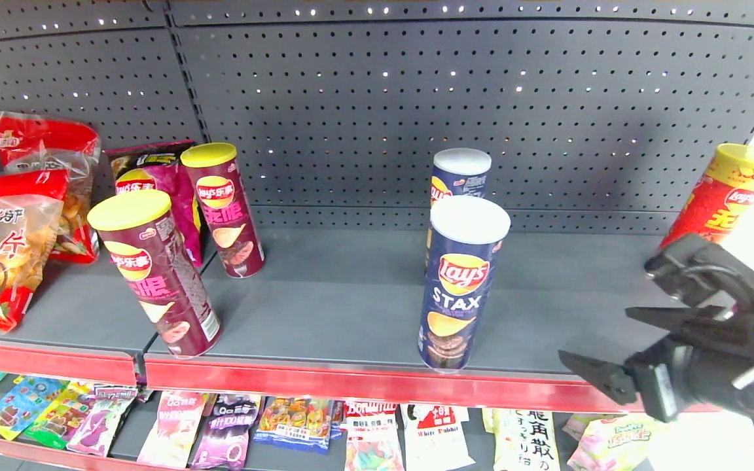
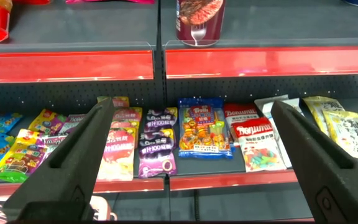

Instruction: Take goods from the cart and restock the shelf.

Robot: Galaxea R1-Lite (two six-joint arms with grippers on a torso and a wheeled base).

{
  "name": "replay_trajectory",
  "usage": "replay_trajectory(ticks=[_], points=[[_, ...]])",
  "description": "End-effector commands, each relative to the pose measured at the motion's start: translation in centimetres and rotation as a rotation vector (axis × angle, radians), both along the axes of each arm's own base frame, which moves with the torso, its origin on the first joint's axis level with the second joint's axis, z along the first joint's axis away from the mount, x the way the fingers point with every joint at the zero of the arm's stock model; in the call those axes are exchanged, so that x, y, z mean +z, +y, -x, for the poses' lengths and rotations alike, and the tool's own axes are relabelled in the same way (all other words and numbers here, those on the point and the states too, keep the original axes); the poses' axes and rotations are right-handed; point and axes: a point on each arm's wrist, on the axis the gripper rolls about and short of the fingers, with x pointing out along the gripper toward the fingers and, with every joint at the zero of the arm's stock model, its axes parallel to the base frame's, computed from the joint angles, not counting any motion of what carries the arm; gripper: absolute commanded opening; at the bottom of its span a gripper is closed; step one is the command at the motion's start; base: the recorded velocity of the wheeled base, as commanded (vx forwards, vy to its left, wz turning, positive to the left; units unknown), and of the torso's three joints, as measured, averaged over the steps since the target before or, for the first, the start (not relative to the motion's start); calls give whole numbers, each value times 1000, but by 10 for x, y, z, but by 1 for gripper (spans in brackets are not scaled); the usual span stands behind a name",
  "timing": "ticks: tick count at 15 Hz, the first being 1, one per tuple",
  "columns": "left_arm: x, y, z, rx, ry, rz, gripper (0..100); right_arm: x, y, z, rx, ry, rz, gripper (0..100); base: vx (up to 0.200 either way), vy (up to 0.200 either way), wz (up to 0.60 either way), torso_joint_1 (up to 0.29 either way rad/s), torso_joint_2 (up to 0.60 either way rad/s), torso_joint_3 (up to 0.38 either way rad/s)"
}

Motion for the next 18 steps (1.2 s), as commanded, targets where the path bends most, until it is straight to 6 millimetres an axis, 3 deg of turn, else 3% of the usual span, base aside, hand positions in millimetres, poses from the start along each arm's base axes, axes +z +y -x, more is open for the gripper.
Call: replay_trajectory(ticks=[1,5,6,8,11,14,18], points=[[0,0,0,-1,1,-1,100,4,-47,69,-78,-200,-78,100,0,0,0,0,0,0],[0,0,0,-1,1,-1,100,-10,-95,135,-303,-312,-119,100,0,0,0,0,0,0],[0,0,0,-1,1,-1,100,-11,-96,138,-314,-311,-117,100,0,0,0,0,0,0],[0,0,0,-2,1,-1,100,-41,-109,181,-397,-306,-106,100,0,0,0,0,0,0],[0,0,0,-2,1,-1,100,-49,-109,186,-534,-286,-214,100,0,0,0,0,0,0],[0,0,0,-6,-1,-5,100,-80,-107,189,-701,-296,-123,100,0,0,0,0,0,0],[0,0,0,-10,-1,-4,100,-88,-105,180,-901,-348,-62,100,0,0,0,0,0,0]])
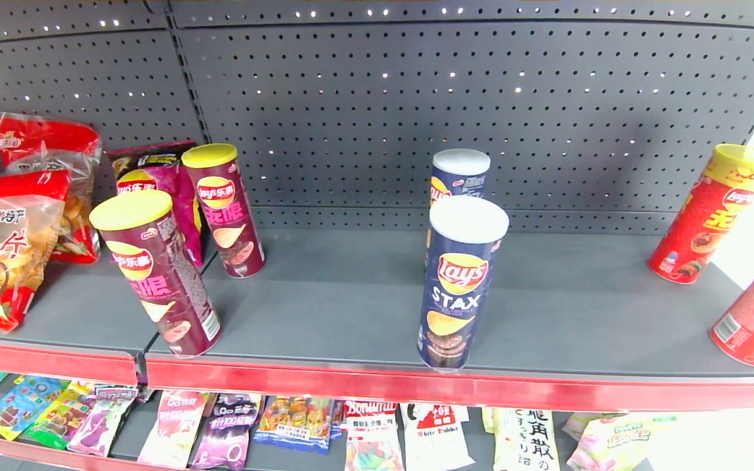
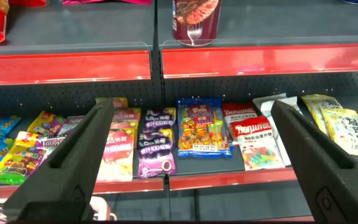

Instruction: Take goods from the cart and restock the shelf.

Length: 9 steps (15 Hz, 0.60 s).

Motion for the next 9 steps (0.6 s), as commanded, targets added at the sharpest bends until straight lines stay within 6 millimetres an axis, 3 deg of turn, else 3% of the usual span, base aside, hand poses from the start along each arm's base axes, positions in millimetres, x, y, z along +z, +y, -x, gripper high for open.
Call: replay_trajectory(ticks=[1,3,4,5,6,9], points=[[0,0,0,1,0,1,100,-2,4,-5,-95,28,4,100,0,0,0,0,0,0],[0,0,0,1,0,1,100,1,6,-15,-154,41,3,100,0,0,0,0,0,0],[0,0,0,1,0,1,100,-13,7,-8,-33,-19,5,100,0,0,0,0,0,0],[0,0,0,1,0,1,100,-14,7,-5,63,-65,-5,100,0,0,0,0,0,0],[0,0,0,1,0,1,100,-15,14,-3,357,-112,-71,100,0,0,0,0,0,0],[0,0,0,5,5,0,100,-16,19,-1,587,-109,19,100,0,0,0,0,0,0]])
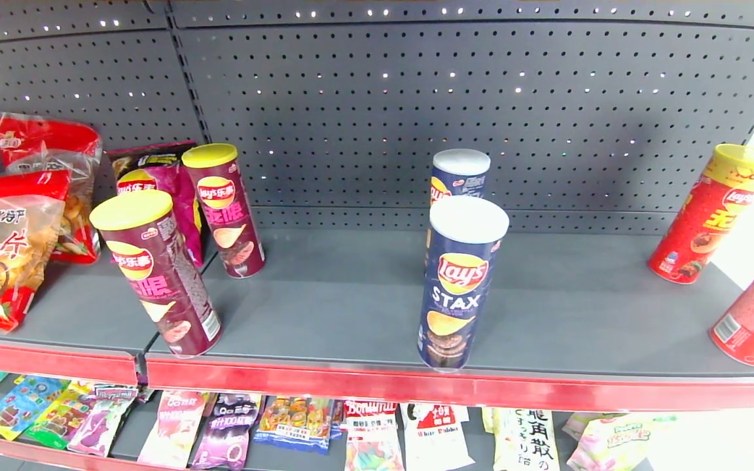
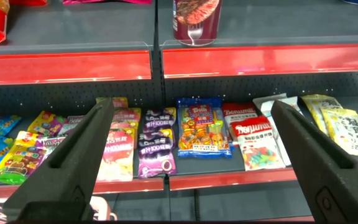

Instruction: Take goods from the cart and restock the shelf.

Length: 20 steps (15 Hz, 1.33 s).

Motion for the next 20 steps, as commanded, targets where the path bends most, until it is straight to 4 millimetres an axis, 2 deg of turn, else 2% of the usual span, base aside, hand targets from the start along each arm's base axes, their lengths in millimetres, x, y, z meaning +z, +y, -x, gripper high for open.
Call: replay_trajectory(ticks=[1,2,4,5,6,8,9,11,20], points=[[0,-1,-1,34,12,-1,100,-4,1,5,81,-75,33,100,0,0,0,0,0,0],[0,-1,0,61,2,0,100,-4,1,5,58,-74,11,100,0,0,0,0,0,0],[0,-1,0,63,4,0,100,-6,-4,3,-149,-90,-20,100,0,0,0,0,0,0],[0,-1,0,74,2,0,100,-8,-4,-1,-172,-136,-52,100,0,0,0,0,0,0],[0,-1,0,77,2,0,100,-9,-3,-3,-145,-163,-52,100,0,0,0,0,0,0],[0,-1,0,77,1,1,100,-10,1,-6,53,-214,-1,100,0,0,0,0,0,0],[0,-1,0,77,-1,1,100,-16,1,-7,51,-174,-8,100,0,0,0,0,0,0],[0,-1,0,83,5,0,100,-16,0,-7,17,-166,-56,100,0,0,0,0,0,0],[0,-1,0,89,2,0,100,-17,0,-7,14,-164,-59,100,0,0,0,0,0,0]])
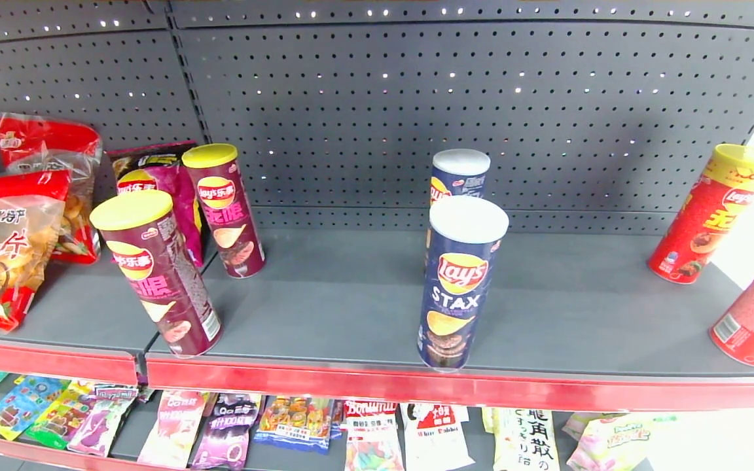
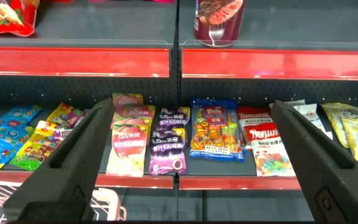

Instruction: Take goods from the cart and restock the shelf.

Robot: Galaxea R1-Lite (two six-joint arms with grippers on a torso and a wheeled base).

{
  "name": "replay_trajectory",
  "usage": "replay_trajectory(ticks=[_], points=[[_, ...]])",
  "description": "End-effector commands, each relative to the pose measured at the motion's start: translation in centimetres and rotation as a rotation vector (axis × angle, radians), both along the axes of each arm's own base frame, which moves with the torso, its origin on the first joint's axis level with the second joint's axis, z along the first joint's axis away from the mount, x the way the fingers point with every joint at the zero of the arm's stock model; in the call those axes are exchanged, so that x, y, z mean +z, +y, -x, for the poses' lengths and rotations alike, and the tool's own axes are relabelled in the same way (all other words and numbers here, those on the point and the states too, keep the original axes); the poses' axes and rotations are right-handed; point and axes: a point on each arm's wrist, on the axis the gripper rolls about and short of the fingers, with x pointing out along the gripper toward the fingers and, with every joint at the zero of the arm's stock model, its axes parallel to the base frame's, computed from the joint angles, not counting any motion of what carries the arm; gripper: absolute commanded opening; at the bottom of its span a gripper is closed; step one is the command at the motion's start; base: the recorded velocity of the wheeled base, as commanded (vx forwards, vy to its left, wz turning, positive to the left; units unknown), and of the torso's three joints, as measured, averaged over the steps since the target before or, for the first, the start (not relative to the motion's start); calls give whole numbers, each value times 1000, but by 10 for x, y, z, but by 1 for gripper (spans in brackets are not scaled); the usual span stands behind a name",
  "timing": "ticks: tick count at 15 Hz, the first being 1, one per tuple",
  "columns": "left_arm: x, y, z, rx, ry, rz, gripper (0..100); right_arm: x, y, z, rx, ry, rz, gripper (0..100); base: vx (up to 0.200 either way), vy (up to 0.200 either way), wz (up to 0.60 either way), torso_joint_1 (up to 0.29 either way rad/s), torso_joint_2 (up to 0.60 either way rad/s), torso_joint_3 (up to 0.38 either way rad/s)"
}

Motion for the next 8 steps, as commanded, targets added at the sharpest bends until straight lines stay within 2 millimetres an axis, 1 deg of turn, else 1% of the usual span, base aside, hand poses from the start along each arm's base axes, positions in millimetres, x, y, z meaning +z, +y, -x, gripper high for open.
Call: replay_trajectory(ticks=[1,8], points=[[0,0,0,0,-1,0,100,0,0,0,1,1,0,100,0,0,0,0,0,0],[0,0,0,0,1,0,100,0,0,0,-3,1,-1,100,0,0,0,0,0,0]])
